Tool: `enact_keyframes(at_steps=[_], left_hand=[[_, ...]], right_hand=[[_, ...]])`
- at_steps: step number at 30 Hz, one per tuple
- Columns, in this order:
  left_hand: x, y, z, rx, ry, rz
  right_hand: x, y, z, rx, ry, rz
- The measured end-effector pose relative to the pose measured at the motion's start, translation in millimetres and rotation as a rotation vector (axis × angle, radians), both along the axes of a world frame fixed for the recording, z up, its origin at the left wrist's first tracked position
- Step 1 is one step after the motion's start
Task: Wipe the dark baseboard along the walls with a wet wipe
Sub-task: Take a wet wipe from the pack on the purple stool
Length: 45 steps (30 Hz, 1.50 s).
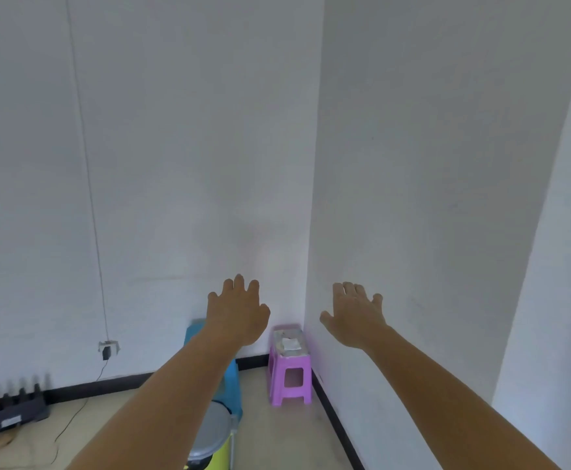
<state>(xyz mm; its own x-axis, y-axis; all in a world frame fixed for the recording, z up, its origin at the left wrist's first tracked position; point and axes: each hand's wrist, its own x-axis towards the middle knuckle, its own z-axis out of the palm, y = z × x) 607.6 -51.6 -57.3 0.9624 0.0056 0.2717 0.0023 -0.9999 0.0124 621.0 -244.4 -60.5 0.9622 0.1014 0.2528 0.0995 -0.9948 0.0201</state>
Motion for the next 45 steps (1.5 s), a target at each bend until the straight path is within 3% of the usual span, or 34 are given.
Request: enact_keyframes(at_steps=[15, 29, 37, 45], left_hand=[[380.1, 16.6, -69.6, -0.078, 0.082, -0.145], [713.9, -43.2, -232.6, -0.158, 0.402, -0.113], [839.2, -36.6, -330.3, -0.293, 0.61, -0.024], [968.8, -29.6, -459.8, -0.303, 0.84, -0.052]], right_hand=[[352.9, 35.7, -74.1, -0.012, 0.081, -0.057], [695.9, -36.9, -239.2, -0.034, 0.422, -0.06], [818.6, -42.6, -338.6, -0.018, 0.679, -0.048], [939.5, -34.8, -452.9, 0.055, 0.849, -0.133]])
